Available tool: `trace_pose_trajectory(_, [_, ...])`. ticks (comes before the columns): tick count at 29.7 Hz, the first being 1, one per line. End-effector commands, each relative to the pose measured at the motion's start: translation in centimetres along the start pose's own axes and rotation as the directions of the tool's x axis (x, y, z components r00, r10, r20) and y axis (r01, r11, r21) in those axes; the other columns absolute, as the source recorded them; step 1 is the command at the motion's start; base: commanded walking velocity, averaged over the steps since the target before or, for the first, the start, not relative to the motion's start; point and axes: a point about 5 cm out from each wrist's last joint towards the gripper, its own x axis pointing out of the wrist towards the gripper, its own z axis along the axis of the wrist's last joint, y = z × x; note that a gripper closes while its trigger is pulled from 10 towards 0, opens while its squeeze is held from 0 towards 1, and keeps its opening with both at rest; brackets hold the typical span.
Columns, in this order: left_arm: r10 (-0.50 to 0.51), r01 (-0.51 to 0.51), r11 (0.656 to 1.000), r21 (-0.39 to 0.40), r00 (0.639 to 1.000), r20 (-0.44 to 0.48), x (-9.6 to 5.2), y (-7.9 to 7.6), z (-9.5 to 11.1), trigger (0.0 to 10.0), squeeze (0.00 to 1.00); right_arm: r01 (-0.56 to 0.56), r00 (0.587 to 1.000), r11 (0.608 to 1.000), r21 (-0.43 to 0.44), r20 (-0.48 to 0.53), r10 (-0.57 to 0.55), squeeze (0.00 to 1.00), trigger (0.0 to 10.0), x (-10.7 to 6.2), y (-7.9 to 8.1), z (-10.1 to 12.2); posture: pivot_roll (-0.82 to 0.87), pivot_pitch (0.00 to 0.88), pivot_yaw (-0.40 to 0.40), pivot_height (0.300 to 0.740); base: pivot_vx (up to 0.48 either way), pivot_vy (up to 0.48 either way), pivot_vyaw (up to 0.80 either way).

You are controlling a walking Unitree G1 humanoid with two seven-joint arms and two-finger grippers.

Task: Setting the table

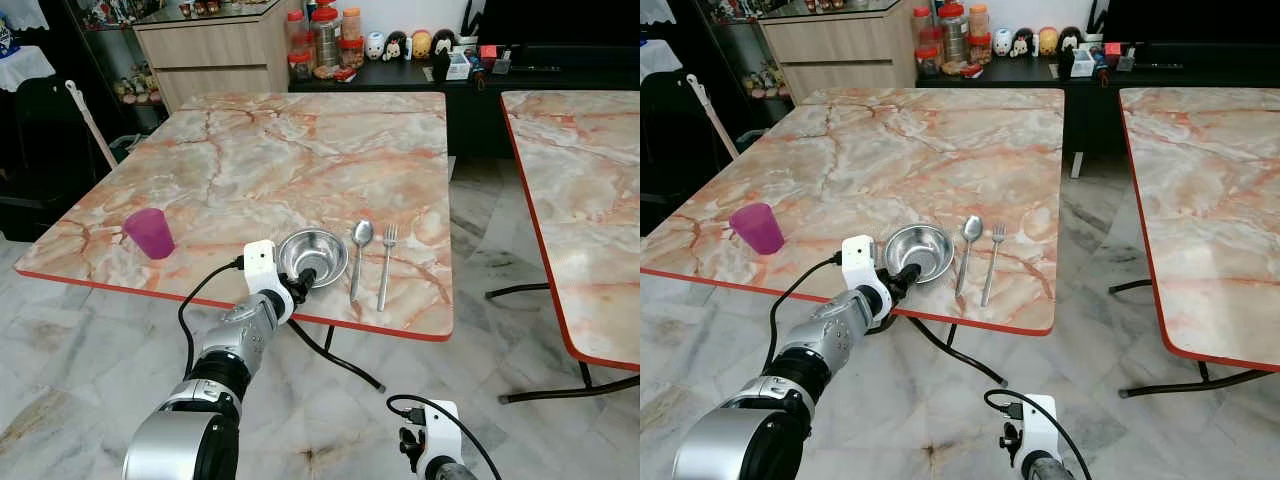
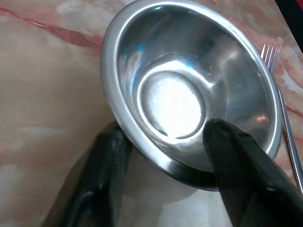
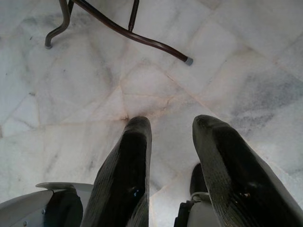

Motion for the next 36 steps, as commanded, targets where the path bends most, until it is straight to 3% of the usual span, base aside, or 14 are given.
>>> trace_pose_trajectory(1, [0.008, -0.008, 1.0, 0.0, 1.0, 0.012, 0.0, 0.1, 0.8, 0.0, 0.0, -0.006, 1.0, 1.0, 0.004, -0.008, 0.006, 0.0, 10.0, 0.0, 0.3, -0.2, -0.01, 0.0, 0.117, 0.74, 0.0, 0.0, 0.0])
trace_pose_trajectory(22, [0.044, -0.044, 0.999, -0.032, 0.999, 0.002, 0.0, 0.4, 0.7, 0.0, 0.0, -0.01, 1.0, 1.0, 0.006, -0.01, 0.01, 0.0, 10.0, 0.1, 0.6, -0.1, 0.0, 0.0, 0.121, 0.74, 0.0, 0.0, 0.0])
trace_pose_trajectory(28, [0.059, -0.057, 0.995, -0.078, 0.998, 0.017, -0.1, 0.7, 0.8, 0.0, 0.0, -0.011, 1.0, 1.0, 0.005, -0.011, 0.011, 0.0, 10.0, 0.1, 0.7, -0.1, 0.0, 0.0, 0.12, 0.74, 0.0, 0.0, 0.0])
trace_pose_trajectory(33, [0.049, -0.038, 0.991, -0.132, 0.996, 0.078, -0.3, 0.9, 1.2, 0.0, 0.0, -0.013, 1.0, 1.0, 0.005, -0.01, 0.013, 0.0, 10.0, 0.1, 0.7, -0.1, 0.0, 0.0, 0.118, 0.74, 0.0, 0.0, 0.0])
trace_pose_trajectory(34, [0.037, -0.008, 0.984, -0.179, 0.987, 0.159, -0.6, 0.8, 1.8, 0.0, 0.0, -0.012, 1.0, 1.0, 0.004, -0.009, 0.012, 0.0, 10.0, 0.1, 0.6, -0.1, 0.0, 0.0, 0.117, 0.74, 0.0, 0.0, 0.0])
trace_pose_trajectory(36, [0.041, 0.001, 0.979, -0.202, 0.978, 0.202, -0.9, 0.9, 2.1, 0.0, 0.0, -0.012, 1.0, 1.0, 0.003, -0.009, 0.012, 0.0, 10.0, 0.1, 0.6, -0.1, 0.0, 0.0, 0.114, 0.74, 0.0, 0.0, 0.0])
